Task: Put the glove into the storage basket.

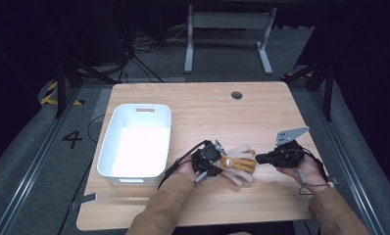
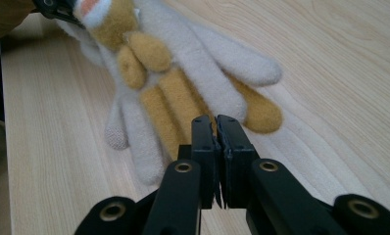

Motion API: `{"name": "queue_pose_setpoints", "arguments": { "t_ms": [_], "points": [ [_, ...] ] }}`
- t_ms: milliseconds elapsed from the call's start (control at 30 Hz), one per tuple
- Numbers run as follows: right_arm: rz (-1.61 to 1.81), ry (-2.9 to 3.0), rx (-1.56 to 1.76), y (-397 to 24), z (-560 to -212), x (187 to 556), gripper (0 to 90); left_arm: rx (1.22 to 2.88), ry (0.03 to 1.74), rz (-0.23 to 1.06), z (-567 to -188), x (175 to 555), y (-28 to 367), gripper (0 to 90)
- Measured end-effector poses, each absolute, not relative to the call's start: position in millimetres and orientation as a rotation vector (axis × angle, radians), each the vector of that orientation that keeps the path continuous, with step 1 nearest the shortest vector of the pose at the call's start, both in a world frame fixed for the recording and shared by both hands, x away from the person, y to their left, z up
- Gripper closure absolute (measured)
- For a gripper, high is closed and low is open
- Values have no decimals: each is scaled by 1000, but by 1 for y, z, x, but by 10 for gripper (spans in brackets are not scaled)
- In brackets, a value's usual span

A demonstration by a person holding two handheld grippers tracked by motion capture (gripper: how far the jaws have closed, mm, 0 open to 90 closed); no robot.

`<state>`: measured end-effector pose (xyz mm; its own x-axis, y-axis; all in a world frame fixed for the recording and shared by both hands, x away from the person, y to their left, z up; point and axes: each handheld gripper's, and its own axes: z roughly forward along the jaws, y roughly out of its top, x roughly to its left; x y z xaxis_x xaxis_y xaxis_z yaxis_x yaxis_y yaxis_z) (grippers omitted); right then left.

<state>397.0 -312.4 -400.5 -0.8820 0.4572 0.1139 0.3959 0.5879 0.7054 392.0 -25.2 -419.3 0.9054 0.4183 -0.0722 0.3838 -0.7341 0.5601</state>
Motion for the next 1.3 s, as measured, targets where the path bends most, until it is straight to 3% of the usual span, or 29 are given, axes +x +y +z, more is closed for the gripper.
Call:
{"name": "queue_pose_setpoints", "arguments": {
  "t_ms": [500,1300],
  "points": [
    [1180,2694,782,-322,-396,404,868,2476,649,76,-405,401,-28,708],
    [989,2680,926,-321,-387,450,893,2493,948,104,-359,421,-7,705]
  ]
}}
